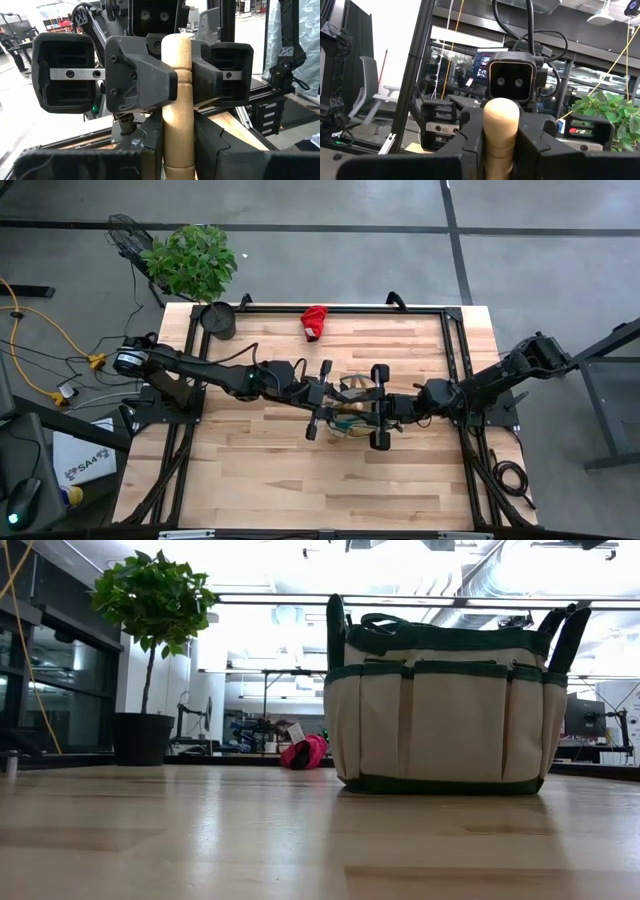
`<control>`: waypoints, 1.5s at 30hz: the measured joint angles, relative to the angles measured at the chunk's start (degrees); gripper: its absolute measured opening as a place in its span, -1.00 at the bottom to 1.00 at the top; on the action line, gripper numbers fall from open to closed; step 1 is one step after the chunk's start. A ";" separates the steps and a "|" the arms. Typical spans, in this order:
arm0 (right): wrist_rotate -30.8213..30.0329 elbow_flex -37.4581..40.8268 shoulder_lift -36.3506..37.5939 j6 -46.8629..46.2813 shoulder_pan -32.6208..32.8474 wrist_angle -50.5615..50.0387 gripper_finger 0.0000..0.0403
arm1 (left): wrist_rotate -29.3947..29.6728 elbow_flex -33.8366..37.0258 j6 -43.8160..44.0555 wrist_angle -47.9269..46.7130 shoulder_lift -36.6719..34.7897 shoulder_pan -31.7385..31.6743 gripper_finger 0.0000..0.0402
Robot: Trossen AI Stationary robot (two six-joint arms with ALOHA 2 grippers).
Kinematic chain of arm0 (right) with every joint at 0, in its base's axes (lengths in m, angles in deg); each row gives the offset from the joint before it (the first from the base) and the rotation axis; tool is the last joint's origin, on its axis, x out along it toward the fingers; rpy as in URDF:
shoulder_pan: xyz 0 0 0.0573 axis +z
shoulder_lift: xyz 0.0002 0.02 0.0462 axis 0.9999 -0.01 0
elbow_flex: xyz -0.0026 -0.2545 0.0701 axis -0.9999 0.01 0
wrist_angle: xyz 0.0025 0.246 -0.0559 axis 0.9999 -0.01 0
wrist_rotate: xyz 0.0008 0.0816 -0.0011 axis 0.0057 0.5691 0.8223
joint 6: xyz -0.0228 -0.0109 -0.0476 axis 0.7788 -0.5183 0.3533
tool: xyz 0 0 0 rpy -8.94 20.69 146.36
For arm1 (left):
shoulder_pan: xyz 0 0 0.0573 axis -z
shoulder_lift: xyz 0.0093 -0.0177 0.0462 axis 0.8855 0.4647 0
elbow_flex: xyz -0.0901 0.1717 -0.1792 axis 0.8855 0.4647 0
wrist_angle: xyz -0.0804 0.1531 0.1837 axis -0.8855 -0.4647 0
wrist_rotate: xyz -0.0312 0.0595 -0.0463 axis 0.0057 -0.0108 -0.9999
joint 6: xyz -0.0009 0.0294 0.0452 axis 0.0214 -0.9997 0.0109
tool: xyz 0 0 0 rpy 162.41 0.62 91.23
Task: Pick & Place Garden tools in Gardening bag
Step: Put the hand rake into the gardening bag
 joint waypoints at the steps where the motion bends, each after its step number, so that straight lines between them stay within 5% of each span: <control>1: 0.02 0.00 0.00 -0.05 0.00 0.00 -0.71 | -0.02 0.00 0.02 0.00 0.00 -0.01 -0.69; 7: -0.42 0.02 0.00 -0.22 0.00 -0.22 -0.72 | 0.03 0.00 0.62 -0.85 -0.02 0.00 -0.67; 18: -7.20 0.02 0.62 2.82 0.62 -2.48 -0.72 | 0.42 0.02 0.60 -2.74 0.00 -0.03 -0.01; 24: -16.36 0.02 4.61 6.47 3.40 -10.37 -0.72 | 5.50 0.02 0.56 -5.51 0.00 -0.04 0.02; 33: -31.52 0.02 12.11 9.07 11.60 -23.83 -0.72 | 5.57 0.02 0.70 -8.16 -0.02 0.04 0.03; 45: -31.67 0.02 9.78 -0.33 23.59 -32.68 -0.72 | 12.09 0.07 5.04 -18.27 -0.87 -0.02 0.03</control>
